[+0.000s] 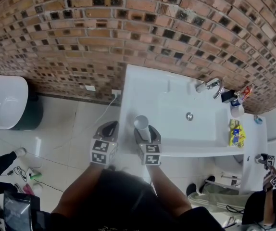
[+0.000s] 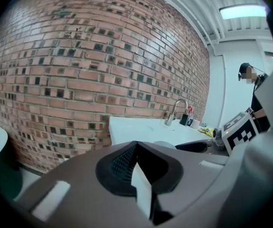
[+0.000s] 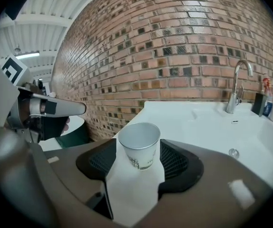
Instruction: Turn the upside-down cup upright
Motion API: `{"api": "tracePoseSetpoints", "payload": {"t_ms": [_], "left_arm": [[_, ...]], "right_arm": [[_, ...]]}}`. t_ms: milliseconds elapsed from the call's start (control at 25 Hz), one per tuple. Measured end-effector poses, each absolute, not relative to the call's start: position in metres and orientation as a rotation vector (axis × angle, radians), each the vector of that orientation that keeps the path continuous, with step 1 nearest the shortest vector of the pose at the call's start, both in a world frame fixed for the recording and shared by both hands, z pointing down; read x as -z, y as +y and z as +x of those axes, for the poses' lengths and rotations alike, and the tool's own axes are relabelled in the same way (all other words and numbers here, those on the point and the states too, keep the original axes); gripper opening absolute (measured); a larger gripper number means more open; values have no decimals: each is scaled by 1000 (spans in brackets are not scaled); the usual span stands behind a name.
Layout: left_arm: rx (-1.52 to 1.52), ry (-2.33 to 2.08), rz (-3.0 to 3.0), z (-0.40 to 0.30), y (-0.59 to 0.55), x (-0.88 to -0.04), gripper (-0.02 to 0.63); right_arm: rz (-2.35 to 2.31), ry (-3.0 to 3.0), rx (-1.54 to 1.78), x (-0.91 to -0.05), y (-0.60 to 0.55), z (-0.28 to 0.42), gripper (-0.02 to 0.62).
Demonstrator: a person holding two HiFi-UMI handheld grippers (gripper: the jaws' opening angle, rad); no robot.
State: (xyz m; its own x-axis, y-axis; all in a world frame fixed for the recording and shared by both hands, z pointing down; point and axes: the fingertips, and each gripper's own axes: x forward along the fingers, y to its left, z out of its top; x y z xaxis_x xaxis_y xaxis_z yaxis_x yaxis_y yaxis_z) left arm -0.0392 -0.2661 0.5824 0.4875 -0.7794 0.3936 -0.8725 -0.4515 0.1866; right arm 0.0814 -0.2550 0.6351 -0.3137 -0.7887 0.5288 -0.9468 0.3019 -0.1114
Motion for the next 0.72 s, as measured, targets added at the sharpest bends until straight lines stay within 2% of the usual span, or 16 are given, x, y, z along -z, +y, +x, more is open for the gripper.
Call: {"api": "tracePoseSetpoints", "payload": {"t_ms": [320,520,720], "left_arm": [[-359,-1388,2381,-37,-263,-579,-6],[-350,-1380,2380,-33,-259,-583,-6],[-367,-1397,2401,-31,-251,-576,-6]], "right_arm": [[1549,-2183,-568,-634,-255,84,317],[1575,-2192,-514,-625,-249,90,266],[1592,-2211,-471,-613,-239,92,173]]}}
